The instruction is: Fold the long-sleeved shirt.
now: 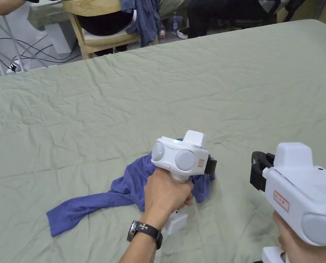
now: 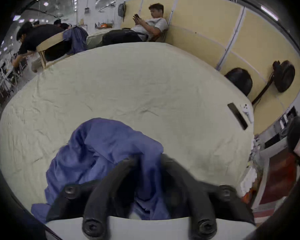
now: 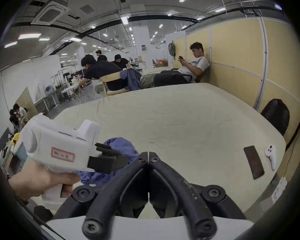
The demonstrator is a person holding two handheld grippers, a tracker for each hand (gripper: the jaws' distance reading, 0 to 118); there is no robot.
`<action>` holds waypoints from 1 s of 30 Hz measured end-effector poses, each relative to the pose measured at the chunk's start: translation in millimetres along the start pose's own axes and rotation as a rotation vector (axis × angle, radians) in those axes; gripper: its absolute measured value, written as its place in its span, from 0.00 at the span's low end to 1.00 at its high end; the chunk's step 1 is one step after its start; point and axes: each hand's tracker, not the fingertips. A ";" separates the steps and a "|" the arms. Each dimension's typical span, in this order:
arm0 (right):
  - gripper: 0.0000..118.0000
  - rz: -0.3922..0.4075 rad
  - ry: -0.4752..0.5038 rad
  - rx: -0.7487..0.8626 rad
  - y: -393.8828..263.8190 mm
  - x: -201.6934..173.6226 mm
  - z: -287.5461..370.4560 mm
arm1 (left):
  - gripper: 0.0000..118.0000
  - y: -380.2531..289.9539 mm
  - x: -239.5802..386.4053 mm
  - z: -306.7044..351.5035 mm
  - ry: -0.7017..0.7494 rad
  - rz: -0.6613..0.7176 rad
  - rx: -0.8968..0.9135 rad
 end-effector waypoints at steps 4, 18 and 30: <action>0.01 -0.002 -0.008 0.000 0.4 3.7 5.1 | 0.42 -3.0 1.7 17.9 -0.047 0.029 0.085; 0.01 0.098 0.085 0.078 19.2 -66.3 39.6 | 0.35 -107.1 -75.4 215.3 0.251 0.311 0.298; 0.01 0.190 0.149 0.114 16.6 -120.9 65.4 | 0.00 -203.7 -129.2 291.8 0.334 0.366 0.256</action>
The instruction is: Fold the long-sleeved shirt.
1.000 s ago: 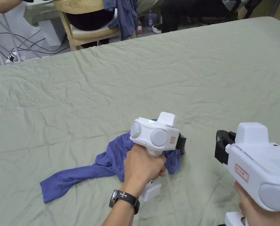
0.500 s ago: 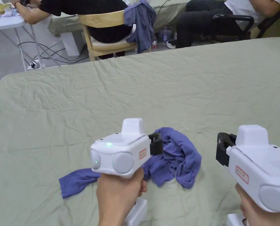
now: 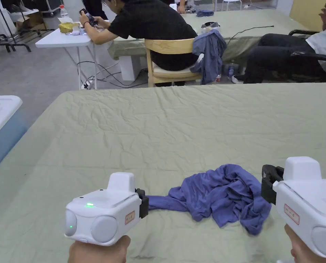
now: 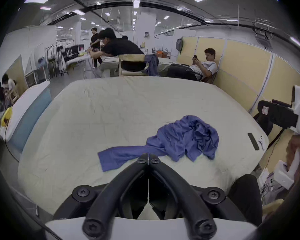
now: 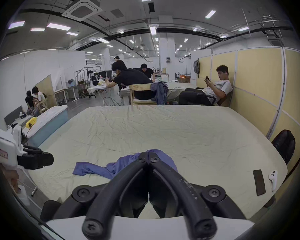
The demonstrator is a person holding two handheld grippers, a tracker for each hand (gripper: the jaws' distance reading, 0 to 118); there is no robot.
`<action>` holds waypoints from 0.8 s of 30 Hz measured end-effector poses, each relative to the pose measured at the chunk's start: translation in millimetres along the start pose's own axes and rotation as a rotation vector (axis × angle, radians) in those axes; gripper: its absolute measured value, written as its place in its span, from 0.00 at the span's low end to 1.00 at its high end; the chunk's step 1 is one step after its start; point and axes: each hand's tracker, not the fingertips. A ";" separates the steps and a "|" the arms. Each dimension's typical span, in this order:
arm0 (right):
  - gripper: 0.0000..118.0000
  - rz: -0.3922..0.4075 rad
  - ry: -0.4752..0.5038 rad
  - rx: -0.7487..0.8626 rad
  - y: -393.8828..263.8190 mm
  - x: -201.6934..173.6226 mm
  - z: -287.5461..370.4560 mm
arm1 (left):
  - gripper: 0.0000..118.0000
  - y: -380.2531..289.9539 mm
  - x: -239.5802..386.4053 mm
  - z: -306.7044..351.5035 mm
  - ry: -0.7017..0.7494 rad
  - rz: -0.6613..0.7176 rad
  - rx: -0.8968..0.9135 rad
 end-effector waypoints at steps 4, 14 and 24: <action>0.01 0.033 -0.001 -0.018 0.2 -4.7 -4.1 | 0.00 12.0 -31.8 -24.0 -0.004 0.045 -0.134; 0.01 0.052 -0.026 -0.118 -12.8 5.3 -49.5 | 0.39 22.6 -80.0 -142.4 0.103 0.043 -0.296; 0.01 0.050 -0.049 -0.259 -41.2 17.9 -107.2 | 0.39 -37.9 -109.3 -260.2 0.087 0.139 -0.453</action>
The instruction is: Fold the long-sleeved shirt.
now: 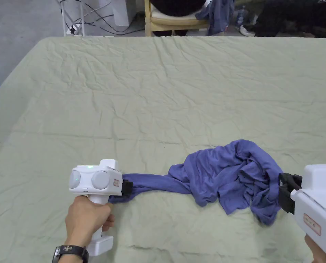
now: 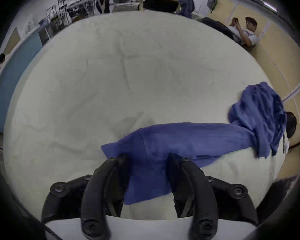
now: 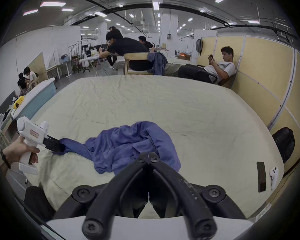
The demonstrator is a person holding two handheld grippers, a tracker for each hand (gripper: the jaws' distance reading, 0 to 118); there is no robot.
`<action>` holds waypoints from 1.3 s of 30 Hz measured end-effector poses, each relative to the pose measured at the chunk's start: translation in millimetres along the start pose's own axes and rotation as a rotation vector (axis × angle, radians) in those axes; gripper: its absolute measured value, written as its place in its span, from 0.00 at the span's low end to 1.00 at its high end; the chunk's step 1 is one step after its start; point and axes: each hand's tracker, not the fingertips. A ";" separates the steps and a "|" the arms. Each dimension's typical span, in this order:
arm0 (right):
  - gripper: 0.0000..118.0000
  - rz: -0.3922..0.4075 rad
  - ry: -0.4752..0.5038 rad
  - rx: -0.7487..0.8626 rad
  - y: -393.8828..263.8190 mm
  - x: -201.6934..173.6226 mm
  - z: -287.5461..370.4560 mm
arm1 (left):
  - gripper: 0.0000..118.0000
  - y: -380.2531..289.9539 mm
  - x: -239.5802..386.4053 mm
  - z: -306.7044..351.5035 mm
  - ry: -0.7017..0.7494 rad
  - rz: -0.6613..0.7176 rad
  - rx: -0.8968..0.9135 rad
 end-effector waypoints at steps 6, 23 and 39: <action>0.01 -0.027 0.012 -0.025 -2.6 1.0 -16.9 | 0.15 -6.4 4.3 13.0 0.009 -0.017 0.052; 0.55 -0.144 0.083 -0.453 -59.0 43.6 -134.4 | 0.06 -15.3 18.0 18.9 -0.011 -0.016 0.061; 0.07 -0.008 0.017 -0.174 -12.8 52.4 -67.1 | 0.04 4.3 19.3 95.1 0.012 -0.004 0.268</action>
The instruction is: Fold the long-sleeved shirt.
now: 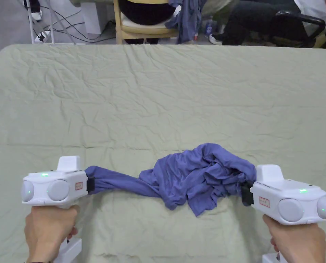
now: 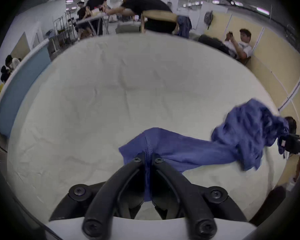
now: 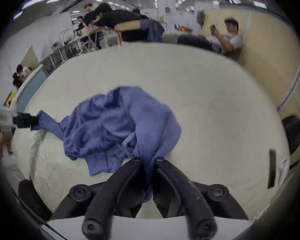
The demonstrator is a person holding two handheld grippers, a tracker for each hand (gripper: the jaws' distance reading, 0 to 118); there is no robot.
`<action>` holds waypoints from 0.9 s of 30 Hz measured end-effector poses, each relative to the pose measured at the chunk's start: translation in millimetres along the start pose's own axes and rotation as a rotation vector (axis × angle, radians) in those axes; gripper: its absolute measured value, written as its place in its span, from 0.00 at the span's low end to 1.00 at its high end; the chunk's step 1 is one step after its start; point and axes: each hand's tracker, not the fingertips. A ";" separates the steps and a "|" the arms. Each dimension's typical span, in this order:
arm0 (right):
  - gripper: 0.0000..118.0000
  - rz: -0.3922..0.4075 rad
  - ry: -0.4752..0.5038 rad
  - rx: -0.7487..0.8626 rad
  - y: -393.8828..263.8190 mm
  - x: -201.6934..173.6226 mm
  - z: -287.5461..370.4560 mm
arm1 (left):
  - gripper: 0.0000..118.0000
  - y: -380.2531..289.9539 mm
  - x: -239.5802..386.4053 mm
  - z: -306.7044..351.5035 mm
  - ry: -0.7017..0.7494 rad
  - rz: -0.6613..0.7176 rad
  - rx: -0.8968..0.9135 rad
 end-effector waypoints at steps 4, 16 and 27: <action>0.07 0.028 0.017 0.126 35.8 -4.0 53.6 | 0.04 49.4 9.1 61.0 -0.015 -0.020 0.171; 0.07 0.114 0.052 0.493 141.0 -11.7 231.5 | 0.04 161.9 22.4 261.8 0.004 -0.101 0.569; 0.07 0.138 0.088 0.755 241.9 -23.2 394.7 | 0.04 248.6 -0.4 419.3 0.036 -0.103 0.816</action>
